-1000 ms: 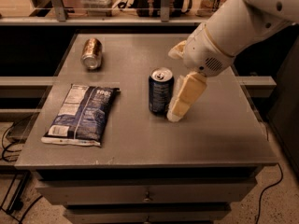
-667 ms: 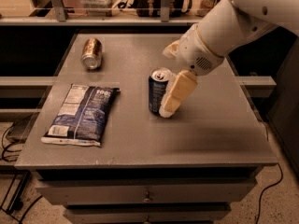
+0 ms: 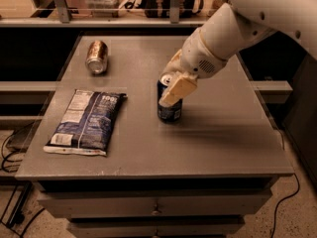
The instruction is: Pick pepsi can
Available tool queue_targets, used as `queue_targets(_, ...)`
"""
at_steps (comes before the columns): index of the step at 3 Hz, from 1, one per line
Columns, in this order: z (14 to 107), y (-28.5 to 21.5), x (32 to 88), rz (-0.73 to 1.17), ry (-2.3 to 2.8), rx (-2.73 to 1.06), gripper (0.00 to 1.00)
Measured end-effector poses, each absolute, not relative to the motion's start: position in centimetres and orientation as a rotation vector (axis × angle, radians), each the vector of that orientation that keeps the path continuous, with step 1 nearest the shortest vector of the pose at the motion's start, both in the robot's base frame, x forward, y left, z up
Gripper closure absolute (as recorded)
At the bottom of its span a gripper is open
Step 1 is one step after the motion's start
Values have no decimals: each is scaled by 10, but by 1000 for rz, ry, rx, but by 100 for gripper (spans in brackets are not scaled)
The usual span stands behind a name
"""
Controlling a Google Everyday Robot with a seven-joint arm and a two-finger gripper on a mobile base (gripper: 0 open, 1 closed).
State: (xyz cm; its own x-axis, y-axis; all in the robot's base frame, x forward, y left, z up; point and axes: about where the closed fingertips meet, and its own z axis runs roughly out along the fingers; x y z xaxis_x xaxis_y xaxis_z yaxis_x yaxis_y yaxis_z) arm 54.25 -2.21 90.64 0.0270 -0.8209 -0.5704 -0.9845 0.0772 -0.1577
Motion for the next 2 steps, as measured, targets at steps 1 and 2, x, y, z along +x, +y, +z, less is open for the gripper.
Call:
queue_targets(1,903,-27,547,389,1852,-1788,64)
queue_targets(2,919,-29,549,339,1861,-1806,88)
